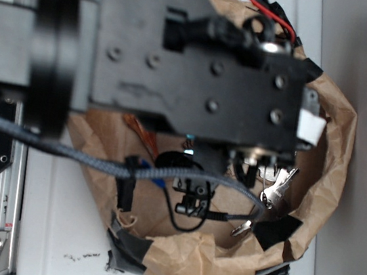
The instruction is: Grab the wood chip.
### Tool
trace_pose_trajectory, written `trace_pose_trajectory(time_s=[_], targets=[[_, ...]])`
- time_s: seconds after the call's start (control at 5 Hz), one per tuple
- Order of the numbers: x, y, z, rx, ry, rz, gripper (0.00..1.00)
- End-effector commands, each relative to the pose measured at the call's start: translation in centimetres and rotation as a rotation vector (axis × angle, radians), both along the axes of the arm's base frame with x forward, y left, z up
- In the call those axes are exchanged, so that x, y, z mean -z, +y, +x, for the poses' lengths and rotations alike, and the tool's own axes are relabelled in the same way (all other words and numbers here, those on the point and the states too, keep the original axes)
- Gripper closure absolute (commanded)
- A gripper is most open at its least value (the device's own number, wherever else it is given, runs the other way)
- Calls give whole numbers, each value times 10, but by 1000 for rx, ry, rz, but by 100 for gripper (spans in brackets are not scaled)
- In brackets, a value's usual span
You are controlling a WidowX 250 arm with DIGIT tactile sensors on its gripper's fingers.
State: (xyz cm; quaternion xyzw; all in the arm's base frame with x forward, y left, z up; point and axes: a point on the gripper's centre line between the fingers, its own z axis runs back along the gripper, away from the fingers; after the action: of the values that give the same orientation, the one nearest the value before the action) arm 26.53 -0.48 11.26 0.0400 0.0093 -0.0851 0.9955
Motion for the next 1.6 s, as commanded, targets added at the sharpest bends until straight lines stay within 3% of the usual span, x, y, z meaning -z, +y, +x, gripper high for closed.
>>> trace_pose_trajectory(time_s=[0.0,0.2,0.4,0.8,1.0,1.4], targets=[[36,-15,-9,159,-96,-81,0],[64,-22,-8,189,-113,-48,0],[89,-29,3,228,-81,1,0],[105,-35,12,243,-64,62,0],[102,-36,10,192,-50,39,100],[85,-29,2,148,-62,55,100]])
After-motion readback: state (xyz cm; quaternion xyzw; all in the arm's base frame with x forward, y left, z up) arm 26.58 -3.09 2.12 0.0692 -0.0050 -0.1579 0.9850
